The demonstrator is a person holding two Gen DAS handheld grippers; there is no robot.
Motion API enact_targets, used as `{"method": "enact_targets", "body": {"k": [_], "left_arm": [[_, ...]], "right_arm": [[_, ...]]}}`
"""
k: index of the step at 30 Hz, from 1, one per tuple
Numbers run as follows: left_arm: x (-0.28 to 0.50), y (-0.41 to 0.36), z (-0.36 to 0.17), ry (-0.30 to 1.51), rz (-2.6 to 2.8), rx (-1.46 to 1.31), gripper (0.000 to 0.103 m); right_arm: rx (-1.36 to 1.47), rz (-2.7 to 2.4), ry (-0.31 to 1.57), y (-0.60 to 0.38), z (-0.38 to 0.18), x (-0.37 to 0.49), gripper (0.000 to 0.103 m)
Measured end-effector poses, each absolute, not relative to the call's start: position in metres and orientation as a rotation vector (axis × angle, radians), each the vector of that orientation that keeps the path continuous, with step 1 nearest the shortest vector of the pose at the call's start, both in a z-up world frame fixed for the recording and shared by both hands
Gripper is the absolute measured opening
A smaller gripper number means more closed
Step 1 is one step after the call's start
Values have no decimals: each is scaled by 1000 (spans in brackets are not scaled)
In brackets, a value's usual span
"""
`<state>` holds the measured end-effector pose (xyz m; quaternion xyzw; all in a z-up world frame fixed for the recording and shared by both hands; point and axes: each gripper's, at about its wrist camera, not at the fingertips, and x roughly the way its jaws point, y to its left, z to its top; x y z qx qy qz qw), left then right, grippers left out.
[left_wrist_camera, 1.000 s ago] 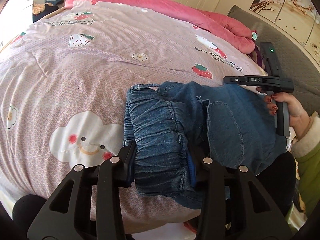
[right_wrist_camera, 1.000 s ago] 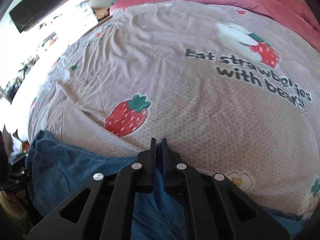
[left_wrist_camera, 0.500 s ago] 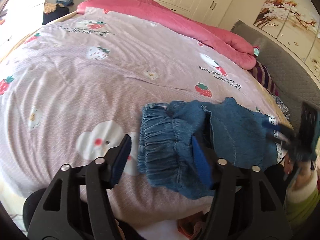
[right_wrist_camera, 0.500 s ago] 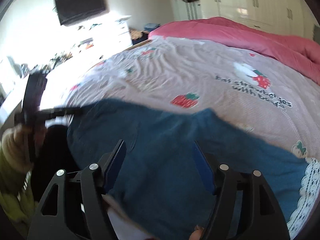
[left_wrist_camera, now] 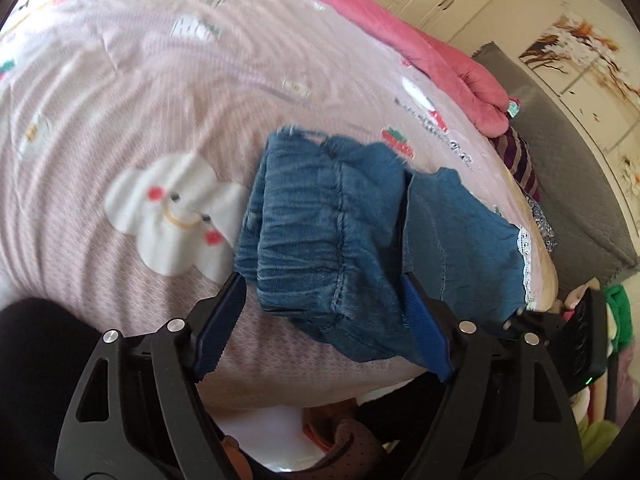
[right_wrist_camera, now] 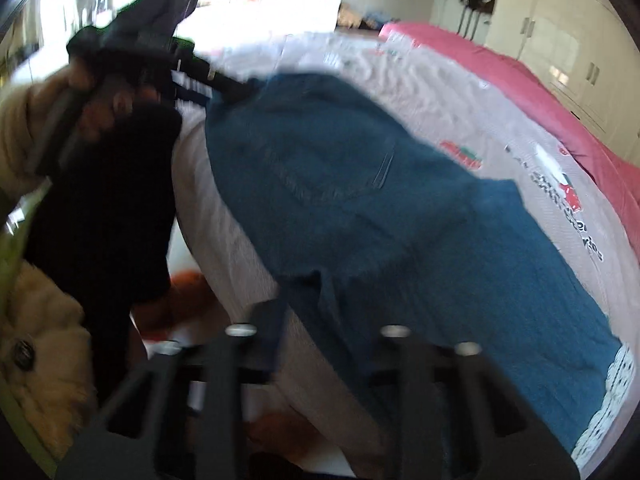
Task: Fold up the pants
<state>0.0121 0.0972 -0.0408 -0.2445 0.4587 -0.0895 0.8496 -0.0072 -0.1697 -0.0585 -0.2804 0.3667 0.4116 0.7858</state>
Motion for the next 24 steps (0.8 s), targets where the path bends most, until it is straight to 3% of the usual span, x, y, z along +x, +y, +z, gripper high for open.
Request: {"method": "enact_targets", "body": {"k": [1,2,5,13,24], "left_arm": [[14,96,-44,972,-192,-523,65],[16,93,-47,977,-170,-508,45],[23,92,-51,976,-135,-490,37],[24,91,-46,951,-118,-429,35],[6,100,-15,869,-59,-334,38]], "right_arm": [[-620,880,807,-168,-64,-6,4],[-615,885,829,-169,-68,-6,2],[-566,909,864,-177,-66,-5,2],[-544,934,904,-170,-77,-13,4],[-125,916,892,-243,-33,-2,37]]}}
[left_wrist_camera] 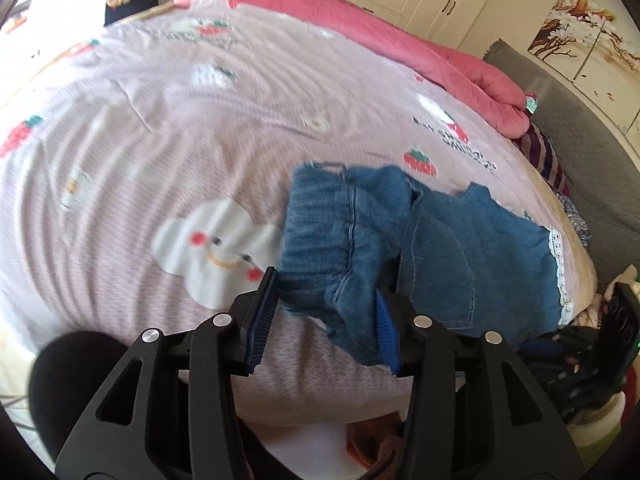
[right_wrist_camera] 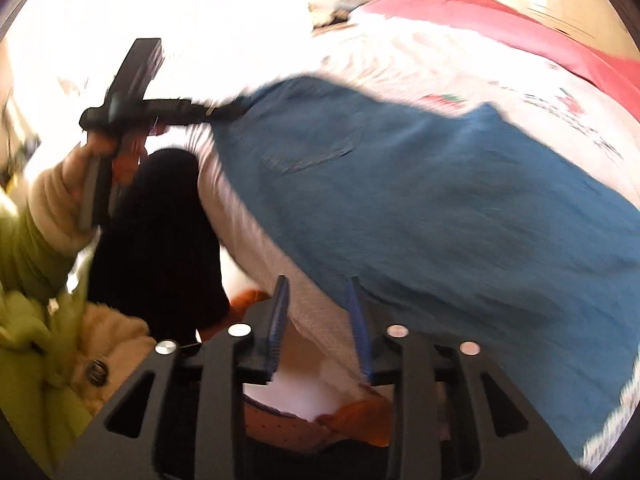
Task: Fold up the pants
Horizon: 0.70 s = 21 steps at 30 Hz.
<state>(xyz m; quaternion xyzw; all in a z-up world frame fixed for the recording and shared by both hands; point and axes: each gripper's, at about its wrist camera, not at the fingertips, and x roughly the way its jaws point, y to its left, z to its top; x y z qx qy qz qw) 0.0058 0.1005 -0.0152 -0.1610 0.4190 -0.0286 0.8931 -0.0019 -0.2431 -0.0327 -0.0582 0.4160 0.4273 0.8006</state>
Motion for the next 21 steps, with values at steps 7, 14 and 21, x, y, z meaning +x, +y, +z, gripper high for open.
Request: {"method": "enact_targets", "body": {"k": [7,14,21], "left_arm": [[-4,94,20,770,14,-237,37],[14,42,36,762,-132,-181,38],[39,-39,0,832,-270,-66,47]], "right_arm": [[33,639,808,-323,-4,23,55],[60,442,787,-364,8,56,69],[41,517,820,-341,6,93,77]]}}
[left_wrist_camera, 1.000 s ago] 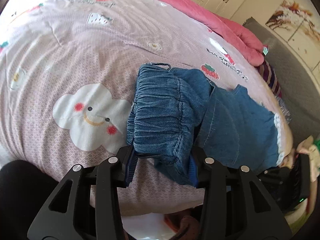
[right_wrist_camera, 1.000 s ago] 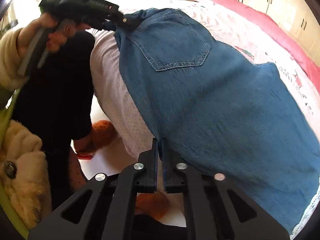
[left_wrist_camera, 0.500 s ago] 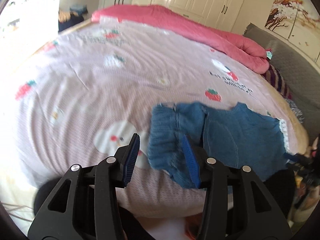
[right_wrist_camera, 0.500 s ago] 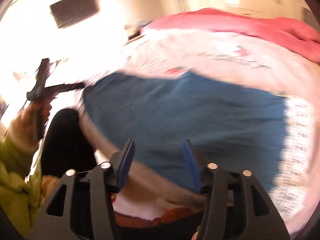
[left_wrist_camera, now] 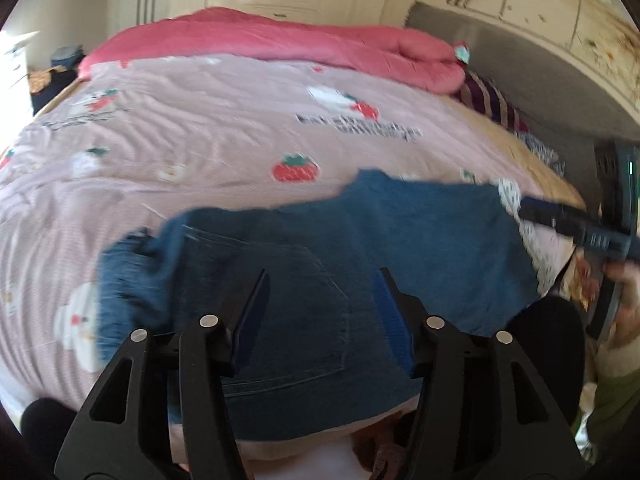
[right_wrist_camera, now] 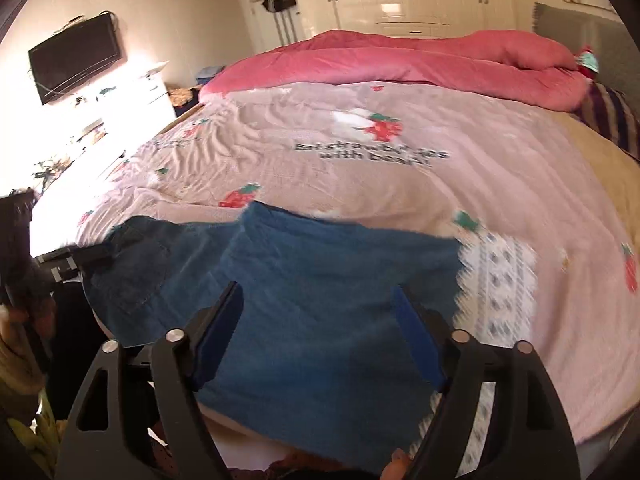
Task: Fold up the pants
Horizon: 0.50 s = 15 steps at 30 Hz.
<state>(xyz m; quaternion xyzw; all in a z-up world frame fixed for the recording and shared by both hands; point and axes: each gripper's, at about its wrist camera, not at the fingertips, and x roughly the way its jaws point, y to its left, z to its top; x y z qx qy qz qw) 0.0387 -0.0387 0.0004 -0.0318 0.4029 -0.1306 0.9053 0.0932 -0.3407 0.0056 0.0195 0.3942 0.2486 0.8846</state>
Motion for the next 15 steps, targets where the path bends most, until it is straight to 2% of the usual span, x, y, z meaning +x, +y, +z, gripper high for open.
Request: {"method": "enact_targets", "body": {"k": [5,8,12,15], "left_arm": [[47,-47,-40,898,-180,71,47],[50,-40,-46,898,-169,81,47],[57,-29,-50,902,-174,28,47],[58,-24,-51,903,-184,15,48]], "right_arm": [[15,447,910,-356,-19,131,77],[50,380,959,-385,-35,148,77],[159,420,961,-414,-46,155,69],[164,424,954,-415,-53,155,69]]}}
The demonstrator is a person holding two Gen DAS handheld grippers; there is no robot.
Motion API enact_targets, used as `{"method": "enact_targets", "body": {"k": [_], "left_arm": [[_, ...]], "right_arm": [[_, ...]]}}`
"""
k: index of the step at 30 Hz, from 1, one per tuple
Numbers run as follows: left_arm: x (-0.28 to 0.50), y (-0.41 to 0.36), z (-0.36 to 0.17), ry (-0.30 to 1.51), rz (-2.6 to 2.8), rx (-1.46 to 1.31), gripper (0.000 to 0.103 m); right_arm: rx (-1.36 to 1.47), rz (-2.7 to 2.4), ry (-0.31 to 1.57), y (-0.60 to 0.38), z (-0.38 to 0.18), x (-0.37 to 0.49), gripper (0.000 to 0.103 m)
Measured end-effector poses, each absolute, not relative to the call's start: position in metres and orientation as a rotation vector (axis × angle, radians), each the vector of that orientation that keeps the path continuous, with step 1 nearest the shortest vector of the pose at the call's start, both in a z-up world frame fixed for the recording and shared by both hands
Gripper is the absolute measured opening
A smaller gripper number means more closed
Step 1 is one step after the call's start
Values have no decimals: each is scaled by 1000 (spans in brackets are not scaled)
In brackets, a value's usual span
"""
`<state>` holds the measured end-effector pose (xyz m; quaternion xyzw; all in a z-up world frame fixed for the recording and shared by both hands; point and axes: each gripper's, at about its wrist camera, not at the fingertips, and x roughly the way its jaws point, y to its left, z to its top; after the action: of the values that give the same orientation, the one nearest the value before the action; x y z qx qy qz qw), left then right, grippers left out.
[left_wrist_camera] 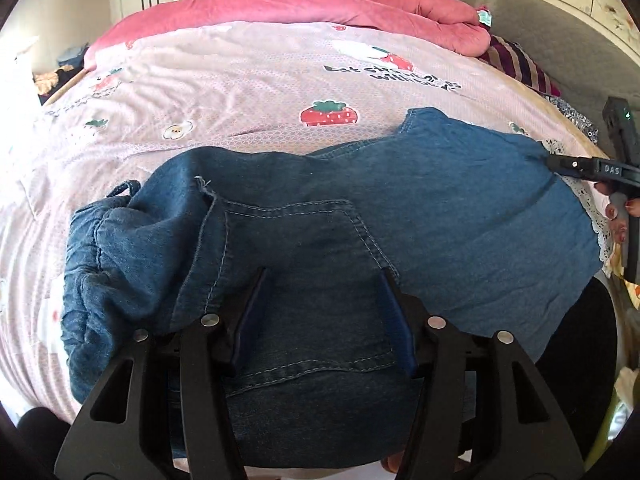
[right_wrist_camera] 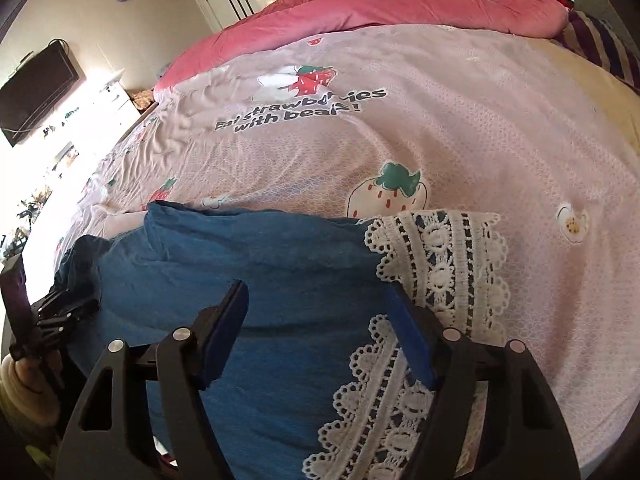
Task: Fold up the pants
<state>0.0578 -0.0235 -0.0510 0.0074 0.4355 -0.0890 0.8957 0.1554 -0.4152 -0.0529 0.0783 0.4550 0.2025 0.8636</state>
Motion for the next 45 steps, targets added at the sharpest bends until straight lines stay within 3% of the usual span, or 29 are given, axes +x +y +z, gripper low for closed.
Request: {"method": "enact_targets", "body": {"k": [5,7,8,9,11,24,45], "left_arm": [[54,-27,-47,892,-181,24,48],[51,-30,-42,898,-186,36,55],[47,-33,-37,898,-196,40,64],[44,-35,-33,893,-202,38,69],[37,-39,-20,871,-214,38,70],[25,-90,43,732,-304,71,93],[53,-204,29,760,-457,156,94]], "right_arm": [[93,397,966,-402,-50,156,71],[81,388,971,-399,-44,154,72],[82,388,967,-399,-40,153,74],[86,390,959,-398,-34,150,80],[80,376,921,-399,-19,141,90],[71,331,822,-424,34,118,93],[37,314,840,-457,30,130,96]]}}
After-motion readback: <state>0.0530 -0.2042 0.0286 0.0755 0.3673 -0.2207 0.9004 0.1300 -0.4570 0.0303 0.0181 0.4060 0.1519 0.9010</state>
